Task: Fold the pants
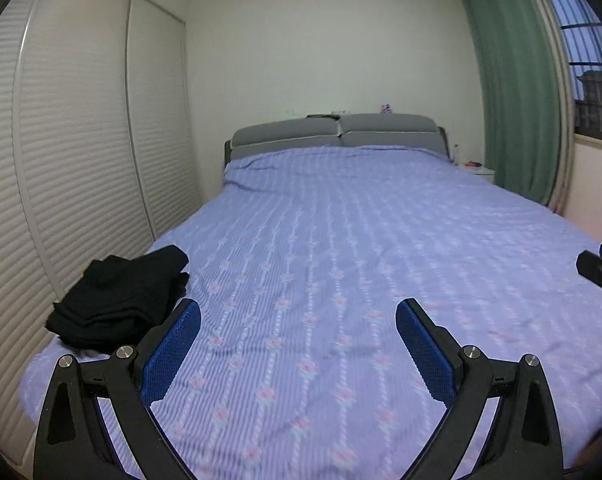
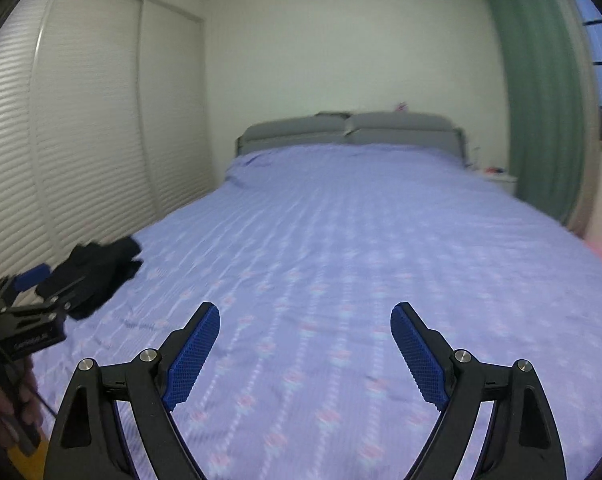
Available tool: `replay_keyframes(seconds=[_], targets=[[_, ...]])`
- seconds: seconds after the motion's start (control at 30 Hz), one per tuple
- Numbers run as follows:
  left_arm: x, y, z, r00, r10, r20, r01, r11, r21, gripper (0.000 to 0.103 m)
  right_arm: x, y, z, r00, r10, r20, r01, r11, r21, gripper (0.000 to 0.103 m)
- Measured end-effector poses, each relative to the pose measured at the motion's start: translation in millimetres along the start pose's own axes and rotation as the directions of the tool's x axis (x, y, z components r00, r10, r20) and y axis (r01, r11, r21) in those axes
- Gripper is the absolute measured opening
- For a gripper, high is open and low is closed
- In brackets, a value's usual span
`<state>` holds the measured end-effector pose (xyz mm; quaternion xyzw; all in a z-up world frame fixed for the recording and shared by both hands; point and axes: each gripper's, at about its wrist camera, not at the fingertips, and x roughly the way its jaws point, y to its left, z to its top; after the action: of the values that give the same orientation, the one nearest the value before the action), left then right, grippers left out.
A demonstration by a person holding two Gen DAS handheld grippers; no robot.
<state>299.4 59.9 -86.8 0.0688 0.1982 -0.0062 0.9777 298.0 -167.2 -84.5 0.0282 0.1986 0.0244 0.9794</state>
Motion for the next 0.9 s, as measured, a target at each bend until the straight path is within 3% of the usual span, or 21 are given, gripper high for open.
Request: replay_keyframes(seconds=[0.1,0.23,0.4,0.6,0.9], targets=[[-43.2,-6.8,3.5,0.999,0.033,0.005,-0.033,0.999,-0.002,0.103,-46.8,0.5,5.0,0.998,-0.049,0.035,0.049,0.999,-0.009,0.094],[-103.4,-0.2,2.7,0.999,0.022,-0.028,-0.024,0.996,-0.081,0.103,-106.4,6.7,11.3,0.996,-0.090,0.025,0.090,0.996,-0.023,0.094],[-163.5,0.4,-4.0,0.999,0.022,-0.027,-0.025,0.996,-0.091,0.103,-174.7,10.7,6.2,0.991,-0.122,0.046,0.122,0.992,0.008,0.099],[-197.9,-7.9,-21.5,0.999,-0.001,-0.050,-0.003,0.997,-0.076,0.103,-222.3,12.9,-15.6,0.990,-0.128,0.052,0.125,0.990,0.066,0.101],[-220.3,-20.2,-39.5,0.999,-0.010,-0.048,0.007,0.998,-0.067,0.103,-242.8,13.9,-47.8,0.993,-0.115,0.020,0.113,0.990,0.081,0.101]])
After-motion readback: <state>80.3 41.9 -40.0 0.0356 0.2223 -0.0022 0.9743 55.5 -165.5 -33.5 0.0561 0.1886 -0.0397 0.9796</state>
